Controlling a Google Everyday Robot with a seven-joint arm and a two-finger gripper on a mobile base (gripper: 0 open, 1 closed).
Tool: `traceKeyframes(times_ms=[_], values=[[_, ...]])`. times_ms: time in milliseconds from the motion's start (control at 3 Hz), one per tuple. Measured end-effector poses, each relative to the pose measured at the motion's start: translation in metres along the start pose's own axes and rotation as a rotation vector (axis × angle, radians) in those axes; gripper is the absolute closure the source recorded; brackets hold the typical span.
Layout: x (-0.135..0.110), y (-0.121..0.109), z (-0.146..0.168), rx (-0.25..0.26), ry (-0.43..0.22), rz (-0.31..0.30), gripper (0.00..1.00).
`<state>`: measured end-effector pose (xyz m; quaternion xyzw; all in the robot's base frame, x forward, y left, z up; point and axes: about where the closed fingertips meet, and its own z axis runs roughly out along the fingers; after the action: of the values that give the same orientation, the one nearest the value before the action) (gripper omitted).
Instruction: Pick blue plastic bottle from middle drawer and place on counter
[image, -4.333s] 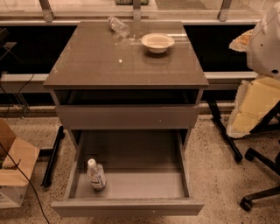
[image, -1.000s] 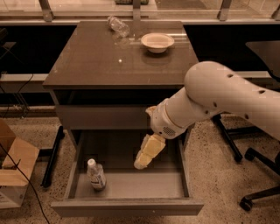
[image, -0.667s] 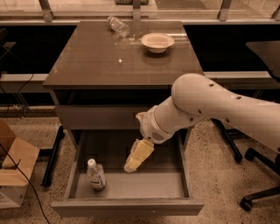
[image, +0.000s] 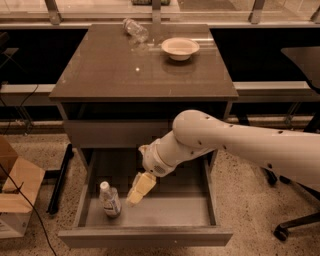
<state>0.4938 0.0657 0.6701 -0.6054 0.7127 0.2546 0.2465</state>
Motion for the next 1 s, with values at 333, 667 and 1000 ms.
traceKeyframes(times_ms=[333,667,1000], values=[[0.0,0.0,0.0,-0.001,0.0,0.001,0.0],[0.003,0.0,0.017,-0.013,0.016,0.01,0.0],[0.003,0.002,0.054,-0.033,-0.02,0.013,0.0]])
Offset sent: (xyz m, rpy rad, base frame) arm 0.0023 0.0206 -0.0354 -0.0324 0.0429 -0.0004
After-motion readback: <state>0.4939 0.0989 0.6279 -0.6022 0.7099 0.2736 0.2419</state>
